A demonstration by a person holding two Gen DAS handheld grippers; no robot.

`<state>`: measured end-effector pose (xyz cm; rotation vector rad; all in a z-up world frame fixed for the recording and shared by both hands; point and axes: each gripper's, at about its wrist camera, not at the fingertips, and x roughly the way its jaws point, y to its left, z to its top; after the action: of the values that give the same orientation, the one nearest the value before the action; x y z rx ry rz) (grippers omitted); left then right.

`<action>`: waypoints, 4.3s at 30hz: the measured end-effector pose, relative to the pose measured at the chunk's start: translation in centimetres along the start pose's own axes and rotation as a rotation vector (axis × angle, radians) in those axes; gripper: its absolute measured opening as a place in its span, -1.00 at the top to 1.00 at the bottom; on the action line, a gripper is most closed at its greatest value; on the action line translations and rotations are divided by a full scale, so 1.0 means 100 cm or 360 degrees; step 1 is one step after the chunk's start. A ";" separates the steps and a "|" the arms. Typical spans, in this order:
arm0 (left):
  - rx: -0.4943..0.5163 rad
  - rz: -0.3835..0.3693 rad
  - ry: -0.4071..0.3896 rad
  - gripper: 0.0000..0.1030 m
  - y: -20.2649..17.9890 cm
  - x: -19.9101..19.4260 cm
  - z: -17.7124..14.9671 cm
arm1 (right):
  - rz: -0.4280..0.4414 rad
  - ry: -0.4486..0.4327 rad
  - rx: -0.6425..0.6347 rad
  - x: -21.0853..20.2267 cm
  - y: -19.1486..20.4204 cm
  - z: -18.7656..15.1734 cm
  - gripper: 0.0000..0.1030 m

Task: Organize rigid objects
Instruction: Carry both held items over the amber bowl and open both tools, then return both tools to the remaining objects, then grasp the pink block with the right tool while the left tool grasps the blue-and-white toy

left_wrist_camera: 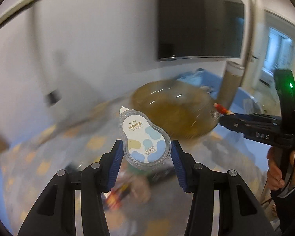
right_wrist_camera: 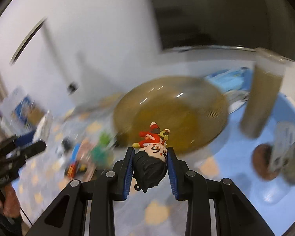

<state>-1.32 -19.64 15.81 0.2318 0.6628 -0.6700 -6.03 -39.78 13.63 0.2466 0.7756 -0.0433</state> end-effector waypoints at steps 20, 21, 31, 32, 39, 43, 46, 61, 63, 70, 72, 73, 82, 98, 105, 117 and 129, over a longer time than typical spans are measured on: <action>-0.0205 -0.0086 0.0128 -0.39 -0.005 0.067 0.023 | -0.0156 0.0220 0.0033 0.026 -0.035 0.032 0.07; -0.0227 -0.0062 0.0083 -0.42 0.004 0.049 0.021 | -0.0152 0.0185 0.0043 0.017 -0.035 0.033 0.00; -0.0347 0.0311 -0.0208 -0.44 0.064 -0.091 -0.021 | 0.0071 -0.0061 -0.0023 -0.062 0.029 0.024 -0.23; -0.0339 0.0403 -0.0247 -0.44 0.068 -0.105 -0.025 | 0.0111 -0.0082 -0.0043 -0.067 0.040 0.021 -0.23; -0.0417 0.0487 -0.0336 -0.61 0.091 -0.149 -0.076 | 0.0235 -0.0063 -0.0193 -0.047 0.104 -0.023 -0.25; -0.0493 0.0543 -0.0213 -0.61 0.091 -0.116 -0.124 | 0.0269 0.0061 -0.0110 -0.010 0.114 -0.061 -0.25; -0.0565 0.0587 -0.0112 -0.61 0.097 -0.080 -0.160 | 0.0258 0.0073 -0.0094 0.012 0.121 -0.089 -0.25; -0.0535 0.0602 0.0044 -0.61 0.094 -0.032 -0.196 | 0.0050 0.0078 -0.0381 0.052 0.150 -0.126 -0.28; -0.0531 0.0605 0.0051 -0.61 0.093 -0.031 -0.196 | 0.0051 0.0087 -0.0372 0.053 0.149 -0.125 -0.29; -0.0516 0.0602 0.0063 -0.61 0.091 -0.031 -0.196 | 0.0032 0.0093 -0.0405 0.055 0.152 -0.127 -0.30; -0.0522 0.0597 0.0068 -0.61 0.092 -0.031 -0.196 | 0.0030 0.0108 -0.0402 0.057 0.152 -0.126 -0.31; -0.0525 0.0593 0.0069 -0.61 0.092 -0.031 -0.196 | 0.0028 0.0118 -0.0398 0.059 0.151 -0.126 -0.31; -0.0583 0.0545 0.0088 -0.61 0.100 -0.030 -0.197 | -0.0001 0.0141 -0.0396 0.064 0.150 -0.126 -0.37; -0.0322 0.0464 0.0151 -0.61 0.148 -0.024 -0.130 | 0.0161 0.0382 -0.0059 0.083 0.140 -0.092 -0.09; -0.0271 0.0333 0.0306 -0.61 0.182 0.029 -0.112 | 0.0103 0.0448 -0.0066 0.116 0.150 -0.090 0.05; -0.0208 0.0188 0.0459 0.18 0.187 0.095 -0.096 | 0.0115 0.0341 -0.0046 0.122 0.154 -0.087 0.46; -0.0294 0.0203 0.0306 0.20 0.167 0.022 -0.122 | 0.0335 0.0283 -0.0119 0.081 0.144 -0.089 0.79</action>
<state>4.68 -3.07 4.87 0.1665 0.8820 -0.4641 -4.51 -23.30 4.79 0.2624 0.9222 0.2086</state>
